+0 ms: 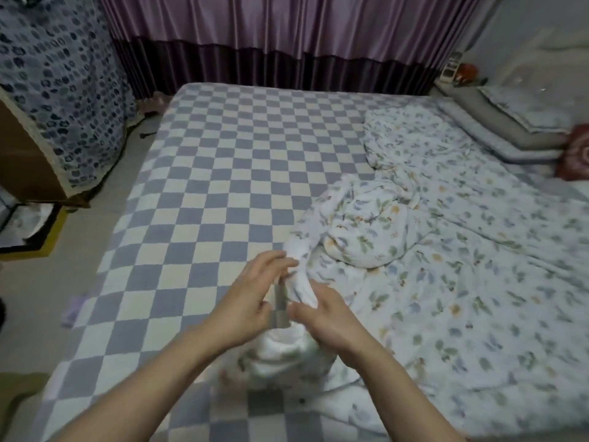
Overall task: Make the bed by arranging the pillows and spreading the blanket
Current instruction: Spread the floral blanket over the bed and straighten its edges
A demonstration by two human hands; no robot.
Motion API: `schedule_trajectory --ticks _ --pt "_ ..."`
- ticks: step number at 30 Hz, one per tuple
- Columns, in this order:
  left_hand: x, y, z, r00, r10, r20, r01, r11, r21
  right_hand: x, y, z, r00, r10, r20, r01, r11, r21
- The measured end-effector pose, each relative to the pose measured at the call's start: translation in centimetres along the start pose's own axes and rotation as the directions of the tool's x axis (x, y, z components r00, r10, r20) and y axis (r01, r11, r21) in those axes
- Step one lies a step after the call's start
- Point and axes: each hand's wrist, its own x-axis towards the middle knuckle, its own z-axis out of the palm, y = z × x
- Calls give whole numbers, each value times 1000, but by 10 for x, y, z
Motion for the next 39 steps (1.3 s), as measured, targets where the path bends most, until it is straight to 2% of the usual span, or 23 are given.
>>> schedule_trajectory --ticks 2,3,4,6,8,12,14,19,22,23,27,30,33,35,36,39 --pt "6 -19 -16 955 159 251 -213 955 208 -21 -17 26 995 -93 20 94 994 -64" --pt "12 -24 -22 908 176 379 -301 905 301 -31 -24 36 991 -131 5 131 987 -89" --pt "18 -27 -24 853 158 498 -378 844 380 -43 -27 44 989 -144 -40 139 984 -109" --pt "28 -33 -30 784 84 615 -469 730 497 -63 -30 50 985 -133 -112 123 988 -91" --pt "34 -42 -37 782 78 619 -497 677 543 -81 -27 53 985 -76 -154 70 997 -45" --pt "29 -54 -52 788 131 602 -514 678 525 -111 -13 82 958 105 -268 -99 994 36" --pt "20 -58 -57 784 177 595 -546 654 524 -124 -9 106 945 147 -293 -128 988 80" --pt "-14 -78 -88 743 248 622 -652 477 589 -162 -10 179 871 120 -477 -105 993 59" --pt "-30 -91 -104 677 405 615 -736 375 563 -180 -13 225 813 144 -565 -95 989 116" --pt "-37 -91 -109 674 398 622 -738 353 575 -185 -13 238 801 164 -575 -95 984 149" --pt "-64 -94 -134 714 301 632 -700 281 657 -198 -25 286 801 200 -564 -38 958 285" --pt "-71 -107 -162 740 306 599 -672 307 674 -197 -47 307 807 175 -564 3 954 300" --pt "-74 -121 -189 717 359 598 -688 226 690 -187 -68 329 791 156 -592 10 964 267" --pt "-74 -130 -207 648 450 615 -742 188 644 -179 -82 345 771 149 -619 -4 973 230" --pt "-75 -139 -218 635 474 610 -745 167 646 -175 -91 354 760 147 -633 -25 980 198" --pt "-77 -156 -238 712 371 596 -686 187 703 -162 -108 373 725 140 -675 -63 989 137"
